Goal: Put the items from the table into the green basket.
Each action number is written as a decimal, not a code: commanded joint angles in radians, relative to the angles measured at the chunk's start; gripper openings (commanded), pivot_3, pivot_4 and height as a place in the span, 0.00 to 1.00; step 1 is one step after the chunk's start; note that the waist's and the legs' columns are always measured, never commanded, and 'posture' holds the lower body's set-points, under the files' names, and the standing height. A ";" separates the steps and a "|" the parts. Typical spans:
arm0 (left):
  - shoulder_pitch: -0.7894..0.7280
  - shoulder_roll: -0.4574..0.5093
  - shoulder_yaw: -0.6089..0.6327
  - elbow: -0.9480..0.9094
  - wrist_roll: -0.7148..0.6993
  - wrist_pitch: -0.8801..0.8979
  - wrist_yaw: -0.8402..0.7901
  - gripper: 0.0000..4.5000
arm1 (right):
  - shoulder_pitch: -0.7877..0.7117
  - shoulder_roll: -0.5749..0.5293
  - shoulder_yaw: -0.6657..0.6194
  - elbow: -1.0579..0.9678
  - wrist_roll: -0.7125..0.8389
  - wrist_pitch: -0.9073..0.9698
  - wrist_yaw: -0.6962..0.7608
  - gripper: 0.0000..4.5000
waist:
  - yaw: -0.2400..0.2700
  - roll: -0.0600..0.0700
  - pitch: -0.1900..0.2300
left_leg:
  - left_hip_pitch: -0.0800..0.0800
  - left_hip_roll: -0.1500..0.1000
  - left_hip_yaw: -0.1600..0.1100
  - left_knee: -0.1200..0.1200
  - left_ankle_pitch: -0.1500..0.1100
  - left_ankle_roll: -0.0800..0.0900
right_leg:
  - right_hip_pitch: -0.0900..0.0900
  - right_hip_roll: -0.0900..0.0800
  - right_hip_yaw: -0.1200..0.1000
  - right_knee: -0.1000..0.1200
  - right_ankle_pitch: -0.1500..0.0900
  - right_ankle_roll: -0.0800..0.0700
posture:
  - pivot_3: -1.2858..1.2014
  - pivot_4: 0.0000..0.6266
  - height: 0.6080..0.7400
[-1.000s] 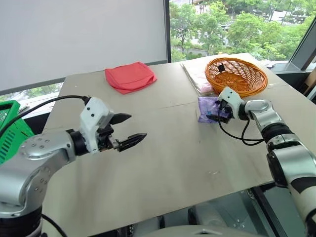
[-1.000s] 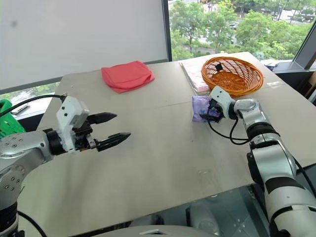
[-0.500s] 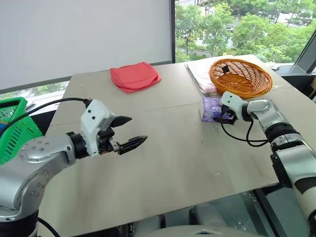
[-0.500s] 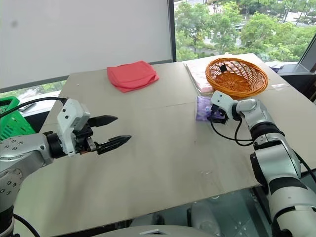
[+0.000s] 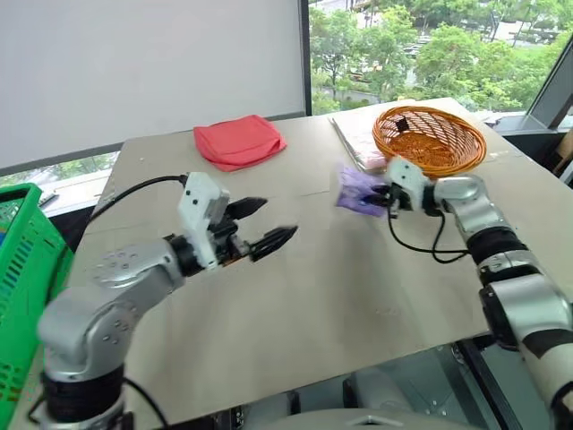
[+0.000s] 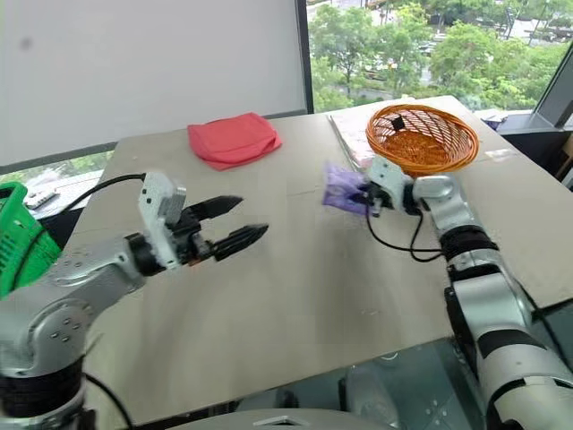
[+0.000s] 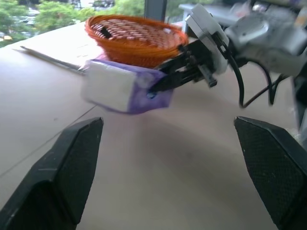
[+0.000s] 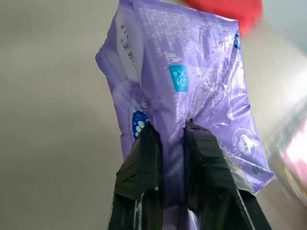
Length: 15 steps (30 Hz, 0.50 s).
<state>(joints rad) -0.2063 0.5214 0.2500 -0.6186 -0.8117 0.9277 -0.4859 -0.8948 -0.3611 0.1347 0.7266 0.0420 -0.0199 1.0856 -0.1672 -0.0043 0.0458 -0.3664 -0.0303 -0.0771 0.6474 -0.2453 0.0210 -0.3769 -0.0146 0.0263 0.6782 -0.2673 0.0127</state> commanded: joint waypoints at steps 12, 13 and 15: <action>-0.159 -0.357 0.016 0.141 -0.045 -0.137 0.303 1.00 | 0.158 0.078 -0.064 -0.717 0.349 0.522 -0.112 0.03 | 0.021 0.000 0.000 | -0.006 -0.002 -0.002 0.002 0.000 0.000 | -0.003 -0.003 -0.003 -0.001 0.000 0.001 | 0.45 0.00 1.00; -0.159 -0.360 0.007 0.135 -0.058 -0.133 0.296 1.00 | 0.161 0.085 -0.065 -0.736 0.363 0.541 -0.122 0.03 | 0.017 0.000 0.000 | -0.006 -0.002 -0.002 0.002 0.000 0.000 | -0.003 -0.002 -0.003 -0.001 0.000 0.000 | 0.45 0.00 1.00; -0.160 -0.361 -0.008 0.126 -0.077 -0.127 0.290 0.94 | 0.170 0.092 -0.062 -0.772 0.385 0.565 -0.128 0.03 | 0.012 0.000 0.000 | -0.006 -0.002 -0.002 0.001 0.000 0.000 | -0.003 -0.002 -0.003 -0.001 0.000 0.000 | 0.45 0.00 1.00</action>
<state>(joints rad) -0.3382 0.1634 0.2457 -0.4581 -0.8606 0.8211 -0.1921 -0.7179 -0.2861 0.0599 0.0318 0.3770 0.5309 0.9504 -0.1548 -0.0045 0.0456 -0.3719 -0.0318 -0.0792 0.6486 -0.2456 0.0210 -0.3803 -0.0164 0.0230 0.6770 -0.2671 0.0131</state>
